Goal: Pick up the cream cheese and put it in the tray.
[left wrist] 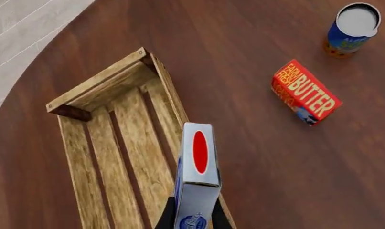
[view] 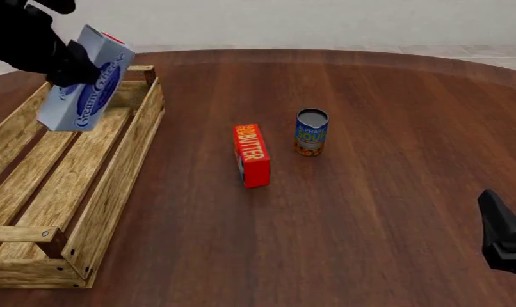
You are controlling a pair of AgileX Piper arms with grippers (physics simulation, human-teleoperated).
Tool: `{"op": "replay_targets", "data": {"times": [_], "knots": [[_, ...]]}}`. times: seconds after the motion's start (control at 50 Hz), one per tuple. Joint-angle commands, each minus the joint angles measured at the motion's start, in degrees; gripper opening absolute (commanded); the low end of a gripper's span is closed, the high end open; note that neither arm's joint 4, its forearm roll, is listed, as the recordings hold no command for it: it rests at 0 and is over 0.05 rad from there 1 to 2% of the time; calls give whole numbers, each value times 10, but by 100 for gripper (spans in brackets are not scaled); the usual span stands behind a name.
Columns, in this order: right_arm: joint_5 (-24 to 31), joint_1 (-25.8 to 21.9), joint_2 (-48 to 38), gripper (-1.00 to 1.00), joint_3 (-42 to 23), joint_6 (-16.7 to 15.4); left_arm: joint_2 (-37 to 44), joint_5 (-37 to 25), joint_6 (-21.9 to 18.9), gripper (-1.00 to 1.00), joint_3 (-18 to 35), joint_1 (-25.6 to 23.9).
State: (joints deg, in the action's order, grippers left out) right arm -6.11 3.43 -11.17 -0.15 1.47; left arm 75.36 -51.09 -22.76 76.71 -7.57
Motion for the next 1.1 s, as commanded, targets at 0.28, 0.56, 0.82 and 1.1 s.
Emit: {"op": "replay_targets", "data": {"times": [0.28, 0.56, 0.82, 1.1], "knots": [[-2, 0, -4, 100, 0, 2, -26, 57, 21, -100, -109, 76], [-6, -1, -10, 100, 0, 2, -57, 44, -27, -100, -155, 114], [-6, -1, -11, 100, 0, 3, -111, -34, -61, -100, -175, 130], [-6, -2, -11, 100, 0, 4, -85, -85, -76, -100, -158, 152]]}}
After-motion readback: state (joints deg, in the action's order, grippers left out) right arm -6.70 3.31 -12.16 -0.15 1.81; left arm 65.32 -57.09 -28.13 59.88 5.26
